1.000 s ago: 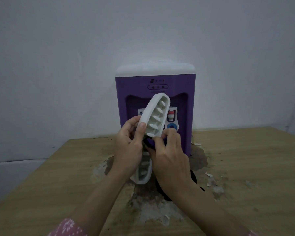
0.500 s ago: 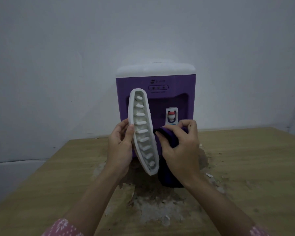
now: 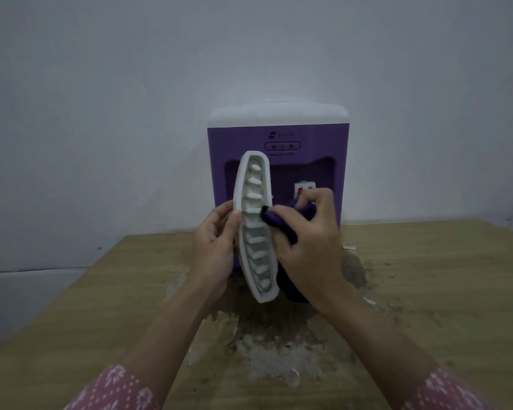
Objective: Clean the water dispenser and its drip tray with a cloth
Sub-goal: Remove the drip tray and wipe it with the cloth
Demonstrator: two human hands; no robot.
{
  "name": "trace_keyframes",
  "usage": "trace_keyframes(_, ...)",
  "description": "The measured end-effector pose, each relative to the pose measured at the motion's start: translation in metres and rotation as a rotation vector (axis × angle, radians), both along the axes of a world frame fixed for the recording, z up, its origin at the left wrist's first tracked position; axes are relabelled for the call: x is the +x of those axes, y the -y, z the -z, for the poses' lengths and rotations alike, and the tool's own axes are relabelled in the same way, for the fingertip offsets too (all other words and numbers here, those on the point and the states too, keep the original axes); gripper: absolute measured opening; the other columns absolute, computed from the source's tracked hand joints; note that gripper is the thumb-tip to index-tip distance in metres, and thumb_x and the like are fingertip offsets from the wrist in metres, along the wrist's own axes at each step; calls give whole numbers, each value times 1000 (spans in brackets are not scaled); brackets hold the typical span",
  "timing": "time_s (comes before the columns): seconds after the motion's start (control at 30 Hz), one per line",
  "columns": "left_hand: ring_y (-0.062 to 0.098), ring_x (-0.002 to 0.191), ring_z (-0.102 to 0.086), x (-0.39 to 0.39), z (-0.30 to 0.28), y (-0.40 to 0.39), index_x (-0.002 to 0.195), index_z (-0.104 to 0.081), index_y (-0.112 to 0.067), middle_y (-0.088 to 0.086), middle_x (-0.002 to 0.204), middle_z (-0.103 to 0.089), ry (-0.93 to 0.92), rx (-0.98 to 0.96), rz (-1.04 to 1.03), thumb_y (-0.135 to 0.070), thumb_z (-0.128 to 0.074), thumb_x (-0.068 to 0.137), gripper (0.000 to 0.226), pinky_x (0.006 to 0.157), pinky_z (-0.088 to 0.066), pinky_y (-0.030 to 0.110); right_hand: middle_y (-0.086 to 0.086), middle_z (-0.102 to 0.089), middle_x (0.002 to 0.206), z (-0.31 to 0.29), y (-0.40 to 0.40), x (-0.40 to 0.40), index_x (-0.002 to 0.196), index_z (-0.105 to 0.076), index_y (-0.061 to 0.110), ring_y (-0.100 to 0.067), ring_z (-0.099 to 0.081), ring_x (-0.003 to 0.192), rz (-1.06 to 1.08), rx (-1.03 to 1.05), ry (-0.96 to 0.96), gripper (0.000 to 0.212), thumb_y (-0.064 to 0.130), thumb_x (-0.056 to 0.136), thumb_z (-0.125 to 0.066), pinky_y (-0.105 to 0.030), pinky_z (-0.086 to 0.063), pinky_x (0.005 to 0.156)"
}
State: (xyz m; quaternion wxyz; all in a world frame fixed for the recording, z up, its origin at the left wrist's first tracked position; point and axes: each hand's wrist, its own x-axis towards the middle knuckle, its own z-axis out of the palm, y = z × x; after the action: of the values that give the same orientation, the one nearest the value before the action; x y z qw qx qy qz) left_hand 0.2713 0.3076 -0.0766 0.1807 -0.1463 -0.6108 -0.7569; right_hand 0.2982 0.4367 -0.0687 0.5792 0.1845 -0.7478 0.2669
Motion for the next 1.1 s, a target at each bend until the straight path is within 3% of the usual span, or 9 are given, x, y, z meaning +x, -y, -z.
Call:
trace_keyframes(0.13, 16, 94, -67, -3, 2, -2, 119, -57, -14, 1, 101, -69, -13, 31, 24, -18, -51, 91, 29, 76, -57, 33, -19, -54, 90, -1, 7, -4, 88, -69, 4, -29, -54, 78, 59, 299, 46, 18, 10, 71, -74, -23, -45, 36)
trace_keyframes(0.3, 15, 86, -68, -11, 10, -7, 109, -60, -17, 0, 93, -71, 15, 70, 2, -15, -52, 92, 19, 73, -58, 31, -16, -50, 87, 6, 1, -21, 78, -65, 2, -24, -49, 76, 60, 280, 143, 18, 17, 73, -74, -26, -45, 34)
trace_keyframes(0.4, 23, 88, -68, -19, 16, -11, 113, -58, -13, 10, 101, -69, 55, 133, -2, -17, -50, 93, 23, 73, -58, 36, -10, -43, 88, 11, -3, -37, 70, -62, 1, -16, -42, 79, -20, 119, 201, 28, 25, 73, -76, -19, -41, 53)
trace_keyframes(0.5, 24, 92, -67, -31, 16, -10, 117, -57, -12, 13, 105, -68, 69, 183, -16, -18, -49, 93, 26, 76, -57, 37, -4, -36, 92, 15, -4, -51, 74, -63, 2, -14, -39, 83, -113, -92, 279, 22, 23, 80, -69, -6, -31, 74)
trace_keyframes(0.7, 33, 95, -65, -50, 20, -8, 115, -61, -12, 17, 105, -68, 64, 190, -46, -26, -55, 89, 30, 80, -55, 46, 4, -29, 95, 12, -1, -65, 69, -48, 26, -3, -33, 86, -212, -435, 334, 11, 22, 78, -51, 2, -25, 78)
trace_keyframes(0.77, 31, 91, -67, -53, 23, -7, 113, -63, -16, 13, 101, -70, 30, 156, -58, -31, -57, 85, 32, 74, -57, 43, 0, -29, 102, 11, 1, -68, 82, -60, 21, -8, -33, 93, -155, -399, 243, 11, 14, 78, -52, 2, -25, 83)
trace_keyframes(0.9, 28, 87, -68, -59, 29, -10, 111, -64, -18, 10, 96, -71, -33, 110, -85, -38, -59, 79, 39, 72, -57, 41, -20, -43, 102, 18, 6, -78, 102, -69, 6, -20, -34, 97, 19, -54, 83, 27, 9, 83, -51, -16, -31, 84)
trace_keyframes(0.97, 26, 86, -69, -61, 31, -10, 108, -65, -20, 7, 93, -72, -32, 119, -113, -35, -59, 82, 31, 71, -57, 38, -26, -49, 100, 22, 5, -82, 105, -69, 5, -23, -33, 95, 87, 29, 72, 29, 8, 83, -50, -25, -35, 80)
trace_keyframes(1.1, 20, 82, -70, -66, 32, -10, 105, -66, -19, 3, 90, -73, -28, 106, -141, -24, -58, 88, 20, 67, -57, 30, -29, -52, 95, 32, 3, -88, 99, -70, 2, -27, -35, 91, 131, 56, 56, 27, -8, 75, -64, -27, -39, 73)
